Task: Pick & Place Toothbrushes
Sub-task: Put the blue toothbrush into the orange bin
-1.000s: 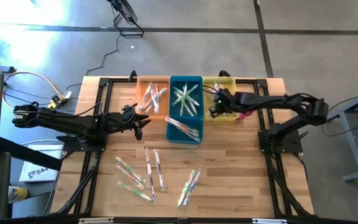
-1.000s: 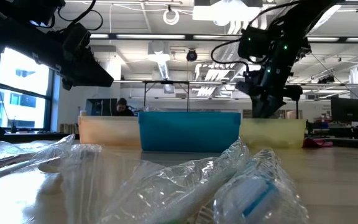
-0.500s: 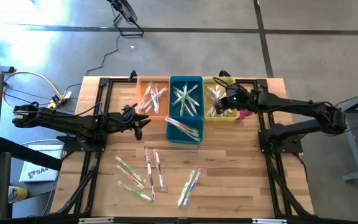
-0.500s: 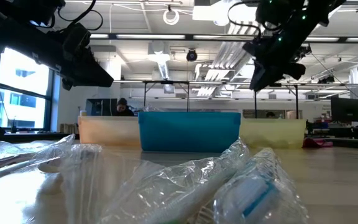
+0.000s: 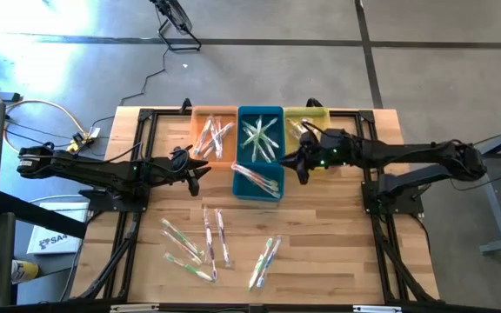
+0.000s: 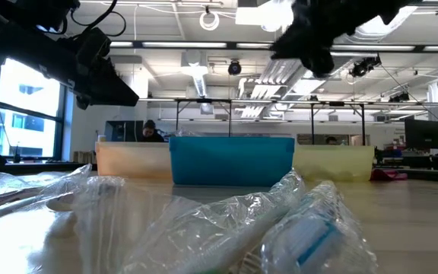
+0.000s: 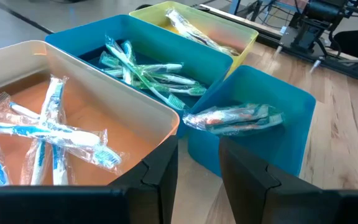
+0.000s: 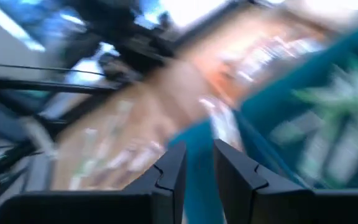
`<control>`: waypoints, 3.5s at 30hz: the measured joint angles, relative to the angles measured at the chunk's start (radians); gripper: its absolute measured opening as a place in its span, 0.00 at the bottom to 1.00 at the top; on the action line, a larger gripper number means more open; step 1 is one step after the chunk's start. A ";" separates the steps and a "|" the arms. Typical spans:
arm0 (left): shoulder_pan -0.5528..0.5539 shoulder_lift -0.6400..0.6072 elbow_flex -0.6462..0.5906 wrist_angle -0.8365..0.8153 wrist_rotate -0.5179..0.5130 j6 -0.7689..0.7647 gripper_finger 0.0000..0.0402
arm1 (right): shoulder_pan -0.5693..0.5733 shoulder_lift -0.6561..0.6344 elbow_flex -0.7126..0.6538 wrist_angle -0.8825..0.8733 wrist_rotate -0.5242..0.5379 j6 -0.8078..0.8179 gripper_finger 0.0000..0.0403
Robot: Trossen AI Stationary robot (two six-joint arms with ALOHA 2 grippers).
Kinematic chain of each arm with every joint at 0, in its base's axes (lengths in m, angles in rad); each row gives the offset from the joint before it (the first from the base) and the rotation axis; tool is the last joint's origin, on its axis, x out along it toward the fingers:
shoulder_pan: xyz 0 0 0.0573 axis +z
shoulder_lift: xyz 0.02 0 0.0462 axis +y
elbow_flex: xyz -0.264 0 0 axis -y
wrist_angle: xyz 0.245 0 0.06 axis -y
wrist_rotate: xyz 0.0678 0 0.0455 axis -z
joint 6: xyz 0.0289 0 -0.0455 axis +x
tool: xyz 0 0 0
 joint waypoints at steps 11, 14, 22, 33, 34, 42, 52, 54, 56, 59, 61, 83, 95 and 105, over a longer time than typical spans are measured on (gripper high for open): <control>0.000 0.000 0.000 0.001 0.001 0.000 0.28 | 0.133 0.014 0.001 0.183 -0.034 -0.270 0.17; 0.000 0.000 0.000 0.001 0.002 0.000 0.28 | 0.149 0.014 0.001 0.184 -0.034 -0.327 0.17; 0.000 0.000 0.000 0.001 0.002 -0.003 0.28 | 0.176 0.025 0.001 0.236 0.034 -0.432 0.19; 0.000 0.000 0.000 0.008 0.002 -0.026 0.28 | 0.349 0.146 0.001 0.182 0.072 -0.562 0.40; 0.000 0.000 0.000 0.008 0.002 -0.026 0.28 | 0.363 0.156 0.006 0.157 0.073 -0.562 0.41; 0.000 0.000 0.000 0.008 0.002 -0.027 0.28 | 0.457 0.276 0.109 -0.041 0.152 -0.555 0.42; 0.000 0.000 0.000 0.000 0.002 -0.027 0.28 | 0.556 0.445 0.239 -0.230 0.151 -0.540 0.42; 0.000 0.000 0.000 0.000 0.002 -0.027 0.28 | 0.575 0.490 0.264 -0.252 0.147 -0.527 0.42; 0.000 0.000 0.000 -0.001 0.002 -0.027 0.28 | 0.592 0.529 0.282 -0.263 0.126 -0.527 0.42; 0.000 0.000 0.000 -0.004 0.002 -0.027 0.28 | 0.607 0.582 0.296 -0.262 0.076 -0.507 0.42; 0.000 0.000 0.000 -0.009 0.002 -0.027 0.28 | 0.613 0.610 0.298 -0.264 0.063 -0.476 0.42; 0.000 0.000 0.000 -0.045 0.002 -0.056 0.28 | 0.584 0.703 0.294 -0.242 0.071 -0.445 0.42; 0.000 0.000 0.000 -0.056 0.002 -0.057 0.28 | 0.578 0.753 0.261 -0.234 0.060 -0.427 0.40; 0.000 0.000 0.000 -0.056 0.002 -0.057 0.28 | 0.578 0.744 0.259 -0.232 0.049 -0.429 0.15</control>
